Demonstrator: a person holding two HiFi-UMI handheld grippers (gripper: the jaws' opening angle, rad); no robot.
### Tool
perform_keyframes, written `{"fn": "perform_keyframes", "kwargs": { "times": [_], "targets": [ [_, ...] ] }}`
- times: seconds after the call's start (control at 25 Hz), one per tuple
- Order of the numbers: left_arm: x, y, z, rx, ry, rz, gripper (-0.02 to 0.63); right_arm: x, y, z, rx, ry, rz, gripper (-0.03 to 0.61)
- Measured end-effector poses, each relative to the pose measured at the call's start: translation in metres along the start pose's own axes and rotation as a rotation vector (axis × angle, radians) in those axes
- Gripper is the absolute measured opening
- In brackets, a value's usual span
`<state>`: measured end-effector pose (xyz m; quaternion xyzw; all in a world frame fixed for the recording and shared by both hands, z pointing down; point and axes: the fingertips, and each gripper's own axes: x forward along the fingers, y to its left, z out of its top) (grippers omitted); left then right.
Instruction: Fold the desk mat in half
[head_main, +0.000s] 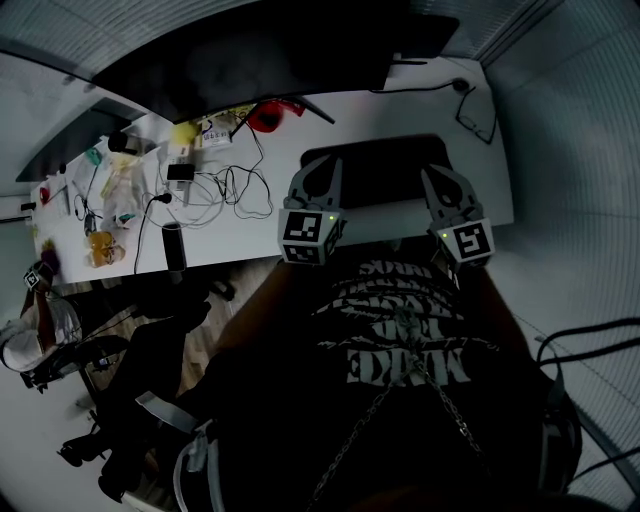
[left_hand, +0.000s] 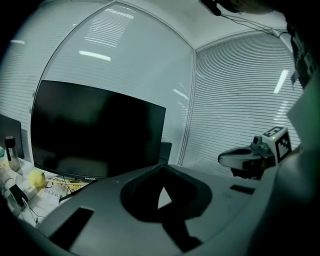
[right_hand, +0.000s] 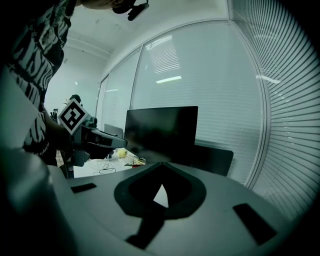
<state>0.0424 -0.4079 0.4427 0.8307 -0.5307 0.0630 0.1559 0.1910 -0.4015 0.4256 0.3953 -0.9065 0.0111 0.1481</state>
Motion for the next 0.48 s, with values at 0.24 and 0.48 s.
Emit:
{"fn": "perform_keyframes", "kwargs": {
  "times": [0.24, 0.48],
  "targets": [
    [-0.002, 0.003, -0.002, -0.002, -0.008, -0.042, 0.005, 0.000, 0.012, -0.003, 0.003, 0.033, -0.015, 0.000],
    [-0.017, 0.020, -0.006, 0.001, 0.018, -0.072, 0.005, 0.006, 0.032, 0.005, 0.021, 0.028, -0.039, 0.000]
  ]
}}
